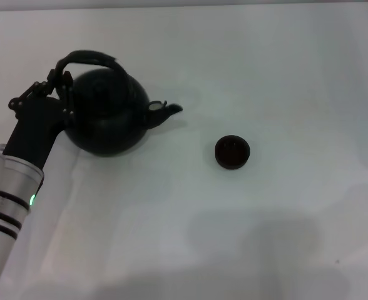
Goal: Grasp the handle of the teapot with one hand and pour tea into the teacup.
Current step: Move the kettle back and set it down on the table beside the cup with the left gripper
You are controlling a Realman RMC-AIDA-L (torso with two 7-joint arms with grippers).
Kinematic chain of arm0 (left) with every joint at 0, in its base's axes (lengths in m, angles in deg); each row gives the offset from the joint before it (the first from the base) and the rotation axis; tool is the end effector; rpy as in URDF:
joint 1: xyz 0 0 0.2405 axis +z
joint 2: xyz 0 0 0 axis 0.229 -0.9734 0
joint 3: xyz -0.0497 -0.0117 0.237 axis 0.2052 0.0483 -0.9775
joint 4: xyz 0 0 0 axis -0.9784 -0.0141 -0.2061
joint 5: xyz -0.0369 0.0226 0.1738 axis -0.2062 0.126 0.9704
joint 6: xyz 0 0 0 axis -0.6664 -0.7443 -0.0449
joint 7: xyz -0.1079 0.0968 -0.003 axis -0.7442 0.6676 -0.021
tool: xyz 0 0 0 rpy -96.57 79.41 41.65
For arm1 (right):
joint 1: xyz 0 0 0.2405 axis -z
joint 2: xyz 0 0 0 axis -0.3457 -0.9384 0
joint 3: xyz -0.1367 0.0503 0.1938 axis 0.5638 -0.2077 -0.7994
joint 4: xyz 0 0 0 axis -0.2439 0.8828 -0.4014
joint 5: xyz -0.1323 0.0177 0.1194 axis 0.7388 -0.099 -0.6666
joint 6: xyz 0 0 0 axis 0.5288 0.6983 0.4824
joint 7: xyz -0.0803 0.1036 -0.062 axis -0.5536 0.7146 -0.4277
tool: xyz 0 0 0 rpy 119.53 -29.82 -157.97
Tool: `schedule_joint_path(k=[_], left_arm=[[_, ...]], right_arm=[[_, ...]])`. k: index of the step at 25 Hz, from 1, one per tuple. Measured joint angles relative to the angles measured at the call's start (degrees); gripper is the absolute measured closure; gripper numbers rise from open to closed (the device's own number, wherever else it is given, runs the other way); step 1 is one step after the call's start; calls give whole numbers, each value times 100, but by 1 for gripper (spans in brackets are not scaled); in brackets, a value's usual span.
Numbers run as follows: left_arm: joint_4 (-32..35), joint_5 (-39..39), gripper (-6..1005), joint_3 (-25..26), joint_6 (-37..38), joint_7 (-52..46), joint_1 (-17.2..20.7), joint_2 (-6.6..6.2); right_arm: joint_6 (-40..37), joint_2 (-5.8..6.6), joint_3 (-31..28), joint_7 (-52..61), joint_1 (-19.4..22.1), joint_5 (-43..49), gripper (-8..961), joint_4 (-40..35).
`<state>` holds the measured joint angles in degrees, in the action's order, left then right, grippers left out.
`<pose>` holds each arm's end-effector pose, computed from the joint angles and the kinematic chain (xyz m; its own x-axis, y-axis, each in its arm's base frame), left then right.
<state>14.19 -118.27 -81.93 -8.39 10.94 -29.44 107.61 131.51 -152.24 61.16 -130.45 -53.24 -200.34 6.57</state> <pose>-0.2759 0.2538 -0.0477 0.6732 0.0337 0.7387 0.7230 -0.2395 -0.6480 0.3360 0.3625 0.0895 0.6286 -0.0147 -0.7776 -0.7717 0.1116 -0.6261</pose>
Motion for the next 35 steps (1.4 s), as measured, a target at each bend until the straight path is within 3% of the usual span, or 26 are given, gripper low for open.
schedule_joint_path(k=[6,11,16,22,35], left_arm=[[-66,0,827,-1,-8,-315,-8,-22],[-160,-33,671,42,21,-613,13,-27],[-162,-4,423,16,52,-647,37,-26],[-162,29,214,-1,104,-930,75,-39],[-188,737,160,-17,515,-1195,545,-49]], right_arm=[[0,0,0,2,-35,0,81,-5],[0,0,0,5,-46,0,81,-5],[1,0,0,5,-38,0,81,-5],[1,0,0,6,-27,0,82,-5],[-25,7,9,6,-19,-1,82,-5]])
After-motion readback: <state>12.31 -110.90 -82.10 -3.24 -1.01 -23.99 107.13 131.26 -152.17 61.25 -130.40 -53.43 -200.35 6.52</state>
